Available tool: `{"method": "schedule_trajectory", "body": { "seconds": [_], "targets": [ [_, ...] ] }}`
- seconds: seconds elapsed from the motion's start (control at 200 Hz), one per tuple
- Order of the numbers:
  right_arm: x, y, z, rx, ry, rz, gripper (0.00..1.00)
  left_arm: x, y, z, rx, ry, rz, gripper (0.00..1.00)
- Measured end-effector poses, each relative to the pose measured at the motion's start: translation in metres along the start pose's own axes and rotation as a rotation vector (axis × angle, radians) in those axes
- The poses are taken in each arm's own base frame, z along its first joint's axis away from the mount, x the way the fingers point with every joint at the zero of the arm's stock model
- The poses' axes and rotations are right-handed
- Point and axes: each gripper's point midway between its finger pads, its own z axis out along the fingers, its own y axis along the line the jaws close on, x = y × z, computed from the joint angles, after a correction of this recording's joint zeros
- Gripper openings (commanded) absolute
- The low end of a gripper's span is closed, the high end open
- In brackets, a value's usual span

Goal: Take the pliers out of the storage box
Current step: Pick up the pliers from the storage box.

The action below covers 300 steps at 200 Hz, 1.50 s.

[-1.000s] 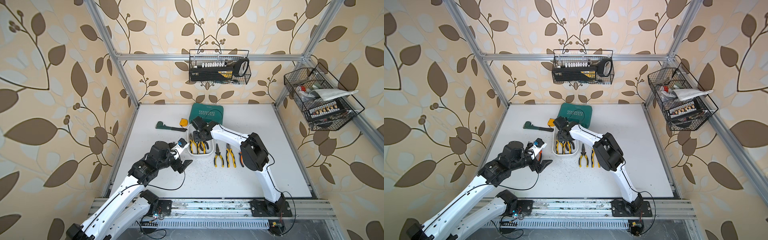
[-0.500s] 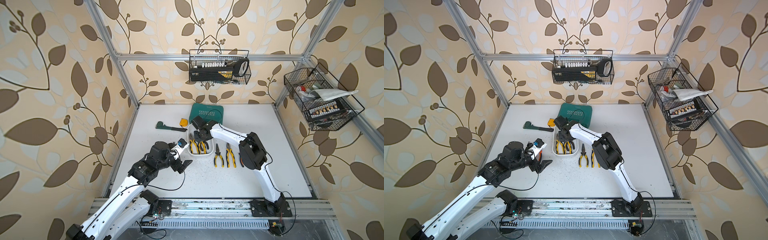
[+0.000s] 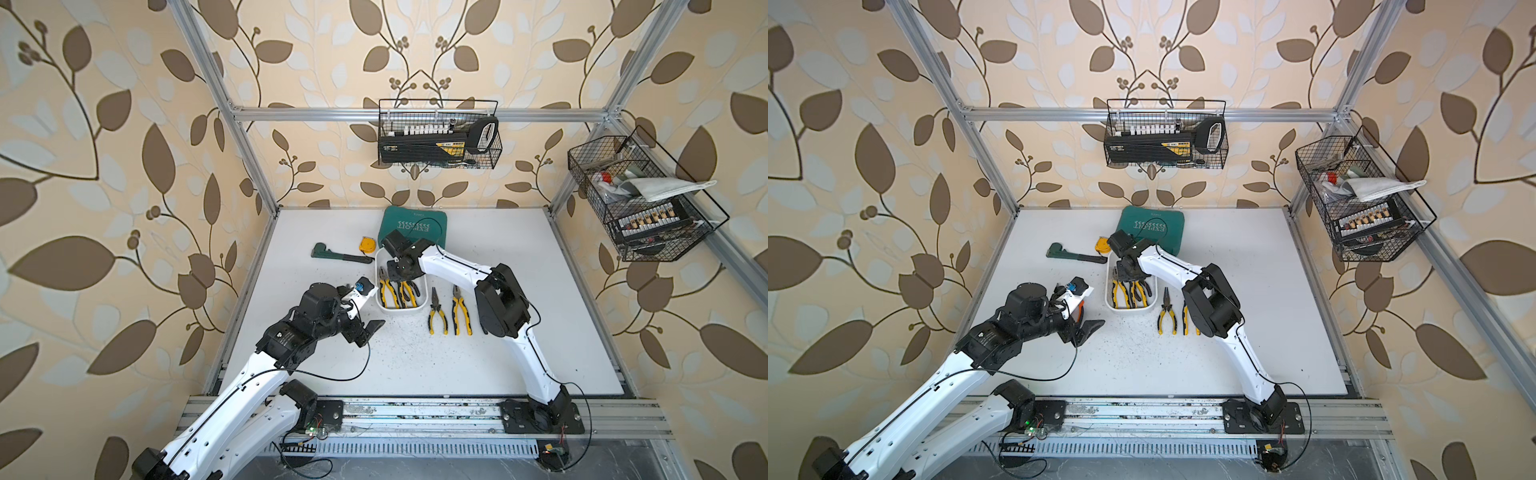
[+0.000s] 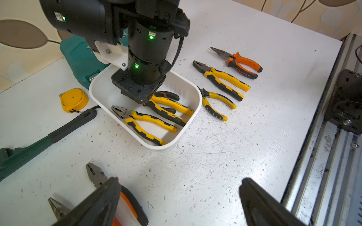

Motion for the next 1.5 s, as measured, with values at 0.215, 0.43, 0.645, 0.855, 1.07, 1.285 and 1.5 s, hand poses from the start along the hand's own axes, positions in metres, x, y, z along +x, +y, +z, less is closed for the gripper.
{"method": "schedule_trajectory", "body": {
  "seconds": [0.215,0.43,0.645,0.855,1.07,1.285,1.5],
  "targets": [
    [-0.002,-0.001,-0.012,-0.003,-0.009,-0.005,0.09,-0.001,0.000,0.000,-0.001,-0.005,0.002,0.99],
    [-0.011,-0.002,-0.042,-0.023,-0.042,-0.008,0.00,-0.001,0.000,0.000,-0.001,-0.005,0.001,0.99],
    [-0.018,0.001,-0.053,-0.062,-0.065,-0.004,0.00,0.000,0.001,0.004,0.002,0.007,-0.003,0.99],
    [-0.012,-0.002,-0.063,-0.091,-0.064,0.001,0.00,-0.002,0.001,0.004,0.001,-0.001,-0.001,0.99],
    [-0.027,0.005,-0.098,-0.158,-0.121,0.012,0.00,-0.002,0.002,0.006,0.002,-0.001,-0.002,0.99],
    [-0.038,-0.002,-0.106,-0.179,-0.141,0.032,0.00,-0.002,0.001,0.008,0.008,0.001,-0.005,0.99],
    [-0.040,-0.010,-0.109,-0.171,-0.140,0.037,0.00,-0.003,0.002,0.010,0.011,0.000,-0.010,0.99]
  ]
}}
